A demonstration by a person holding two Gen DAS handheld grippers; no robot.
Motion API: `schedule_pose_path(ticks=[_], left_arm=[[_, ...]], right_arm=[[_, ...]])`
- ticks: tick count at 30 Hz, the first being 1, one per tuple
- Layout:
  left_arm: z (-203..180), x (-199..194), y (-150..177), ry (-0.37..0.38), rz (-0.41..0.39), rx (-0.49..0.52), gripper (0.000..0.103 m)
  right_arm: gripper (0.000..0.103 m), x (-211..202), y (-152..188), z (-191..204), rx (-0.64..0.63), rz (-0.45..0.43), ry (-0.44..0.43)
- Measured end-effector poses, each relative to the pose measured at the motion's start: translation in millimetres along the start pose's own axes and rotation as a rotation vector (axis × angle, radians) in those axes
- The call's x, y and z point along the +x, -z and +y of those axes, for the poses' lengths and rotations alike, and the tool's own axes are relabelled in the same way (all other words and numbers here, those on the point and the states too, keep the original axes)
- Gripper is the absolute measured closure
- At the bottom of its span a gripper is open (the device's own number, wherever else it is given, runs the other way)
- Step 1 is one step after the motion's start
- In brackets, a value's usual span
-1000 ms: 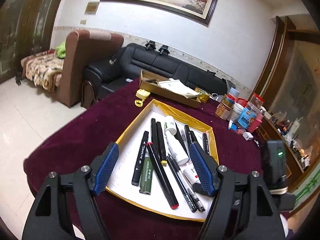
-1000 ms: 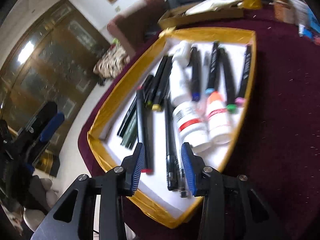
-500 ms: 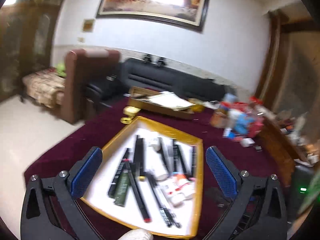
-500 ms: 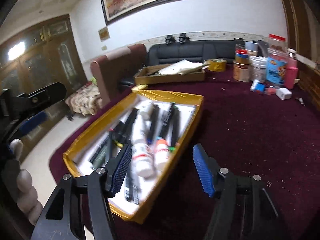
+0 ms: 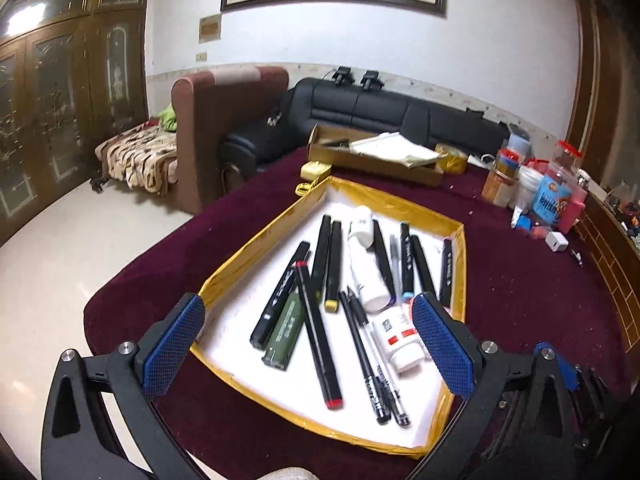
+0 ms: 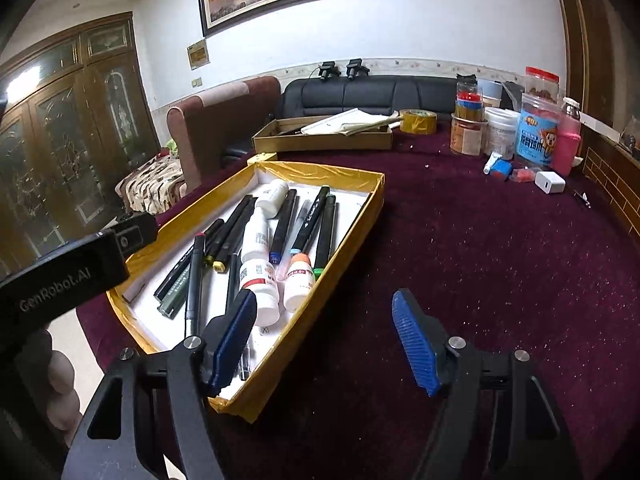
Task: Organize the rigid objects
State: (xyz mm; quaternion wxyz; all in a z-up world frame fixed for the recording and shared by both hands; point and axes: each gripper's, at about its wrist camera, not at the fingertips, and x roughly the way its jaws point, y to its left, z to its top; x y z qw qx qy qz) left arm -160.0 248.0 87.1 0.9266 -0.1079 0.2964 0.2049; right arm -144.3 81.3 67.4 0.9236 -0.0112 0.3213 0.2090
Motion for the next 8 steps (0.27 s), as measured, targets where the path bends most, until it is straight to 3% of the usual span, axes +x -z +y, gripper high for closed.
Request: schedule_pose_path(ticks=[8], left_arm=[[-1.3, 6.2, 2.7, -0.002, 0.018, 0.014, 0.000]], right_arm=[[0.037, 5.1, 3.9, 11.7, -0.034, 0.022, -0.008]])
